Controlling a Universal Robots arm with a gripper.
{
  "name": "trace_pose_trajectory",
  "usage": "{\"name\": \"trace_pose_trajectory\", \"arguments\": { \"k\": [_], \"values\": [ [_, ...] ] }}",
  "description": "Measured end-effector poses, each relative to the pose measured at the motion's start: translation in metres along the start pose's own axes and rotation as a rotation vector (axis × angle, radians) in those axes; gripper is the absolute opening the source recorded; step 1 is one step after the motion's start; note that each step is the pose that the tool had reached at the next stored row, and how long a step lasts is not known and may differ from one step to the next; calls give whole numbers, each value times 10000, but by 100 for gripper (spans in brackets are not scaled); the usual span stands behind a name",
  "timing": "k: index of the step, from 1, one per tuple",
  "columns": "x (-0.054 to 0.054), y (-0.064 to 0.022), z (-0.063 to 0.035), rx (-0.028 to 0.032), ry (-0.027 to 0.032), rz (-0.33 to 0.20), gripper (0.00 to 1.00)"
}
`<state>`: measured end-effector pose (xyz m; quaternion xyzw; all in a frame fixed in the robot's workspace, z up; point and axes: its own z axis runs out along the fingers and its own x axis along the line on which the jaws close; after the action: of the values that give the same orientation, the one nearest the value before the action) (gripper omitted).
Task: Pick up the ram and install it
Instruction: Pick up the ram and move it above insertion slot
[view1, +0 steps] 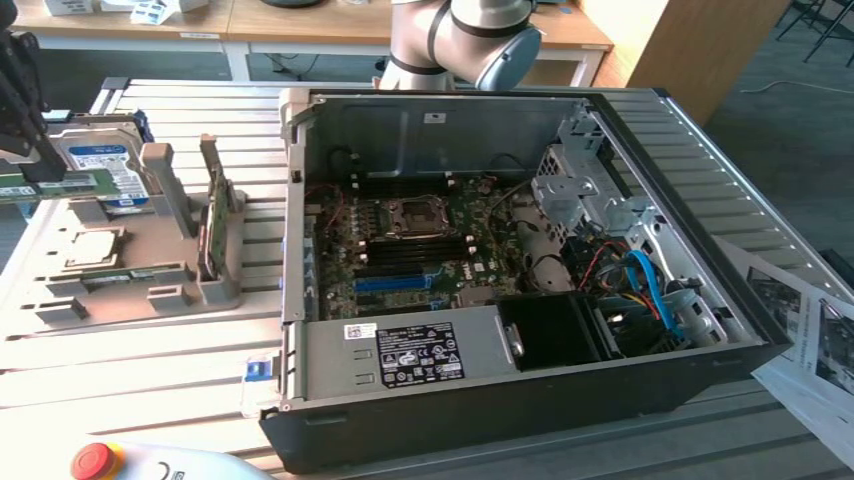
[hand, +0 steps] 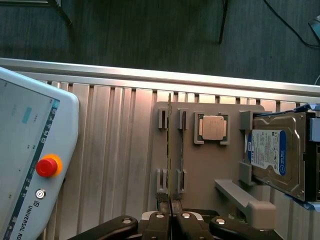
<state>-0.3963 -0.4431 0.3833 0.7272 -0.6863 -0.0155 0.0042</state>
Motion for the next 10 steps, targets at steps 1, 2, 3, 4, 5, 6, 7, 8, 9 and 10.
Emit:
{"name": "trace_pose_trajectory", "arguments": {
  "k": [1, 2, 3, 4, 5, 6, 7, 8, 9, 10],
  "values": [
    [0, 0, 0, -1, 0, 0, 11],
    [0, 0, -1, -1, 0, 0, 11],
    [0, 0, -1, -1, 0, 0, 11],
    [0, 0, -1, -2, 1, 0, 11],
    [0, 0, -1, -2, 1, 1, 11],
    [-1, -2, -3, -3, 2, 2, 11],
    [-1, -5, -3, -4, 2, 2, 11],
    [0, -11, -2, -3, 2, 1, 11],
    [2, -17, -2, -2, 1, 0, 11],
    [2, -24, -2, -1, 1, 0, 11]
  ]
}}
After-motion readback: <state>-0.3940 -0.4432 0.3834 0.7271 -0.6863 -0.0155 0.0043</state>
